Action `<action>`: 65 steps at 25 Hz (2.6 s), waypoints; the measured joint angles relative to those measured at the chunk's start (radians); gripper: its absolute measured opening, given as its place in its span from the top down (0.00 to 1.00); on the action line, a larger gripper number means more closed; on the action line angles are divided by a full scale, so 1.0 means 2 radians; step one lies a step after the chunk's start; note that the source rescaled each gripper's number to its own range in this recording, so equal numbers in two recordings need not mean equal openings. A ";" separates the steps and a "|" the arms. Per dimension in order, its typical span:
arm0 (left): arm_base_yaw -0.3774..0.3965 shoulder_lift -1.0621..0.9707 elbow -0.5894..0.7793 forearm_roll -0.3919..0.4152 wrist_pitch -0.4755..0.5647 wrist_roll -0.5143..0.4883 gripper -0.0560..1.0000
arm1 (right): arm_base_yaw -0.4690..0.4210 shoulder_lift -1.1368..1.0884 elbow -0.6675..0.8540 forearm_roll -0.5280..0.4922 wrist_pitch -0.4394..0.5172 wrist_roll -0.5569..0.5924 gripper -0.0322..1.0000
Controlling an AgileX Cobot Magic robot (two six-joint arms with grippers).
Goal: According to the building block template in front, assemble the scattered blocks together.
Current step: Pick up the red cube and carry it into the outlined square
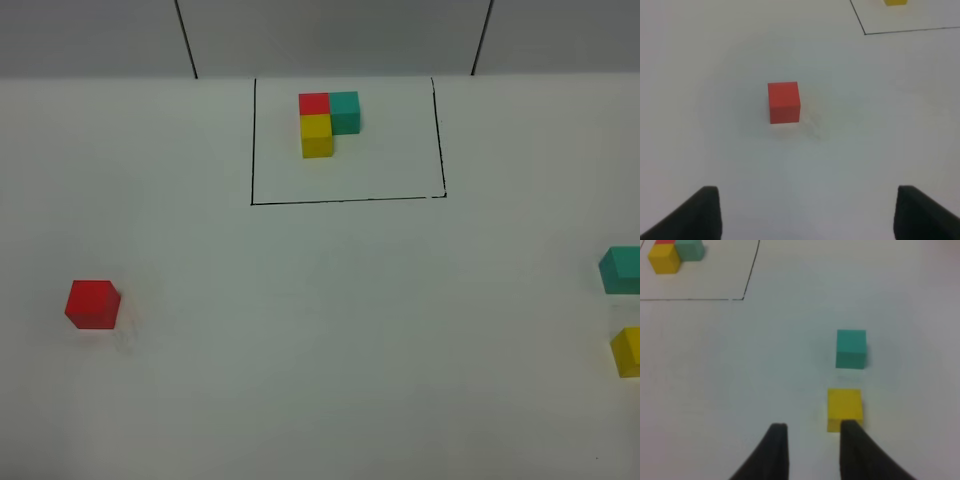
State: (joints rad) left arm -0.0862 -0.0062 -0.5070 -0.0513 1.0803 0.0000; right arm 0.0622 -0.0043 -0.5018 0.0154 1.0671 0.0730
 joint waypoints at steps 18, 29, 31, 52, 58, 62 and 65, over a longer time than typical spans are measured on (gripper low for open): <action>0.000 0.000 0.000 0.000 0.000 0.000 0.36 | 0.000 0.000 0.000 0.000 0.000 0.000 0.97; 0.000 0.034 -0.001 -0.012 -0.006 -0.043 0.36 | 0.000 0.000 0.000 0.000 0.000 0.000 0.97; 0.000 0.081 -0.008 -0.011 -0.020 -0.070 0.36 | 0.000 0.000 0.000 0.000 0.000 0.000 0.97; 0.000 0.771 -0.188 0.002 -0.107 -0.009 0.20 | 0.000 0.000 0.000 0.000 0.000 0.000 0.97; 0.005 0.808 -0.191 0.013 -0.143 -0.008 0.20 | 0.000 0.000 0.000 0.000 0.000 0.000 0.97; 0.025 0.810 -0.191 0.026 -0.159 -0.016 0.20 | 0.000 0.000 0.000 0.000 0.000 0.000 0.97; 0.031 0.817 -0.191 0.026 -0.174 -0.021 0.20 | 0.000 0.000 0.000 0.000 0.000 0.000 0.97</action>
State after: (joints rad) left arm -0.0245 1.6272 -0.8882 0.0000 0.7315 -0.0427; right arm 0.0622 -0.0043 -0.5018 0.0154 1.0671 0.0738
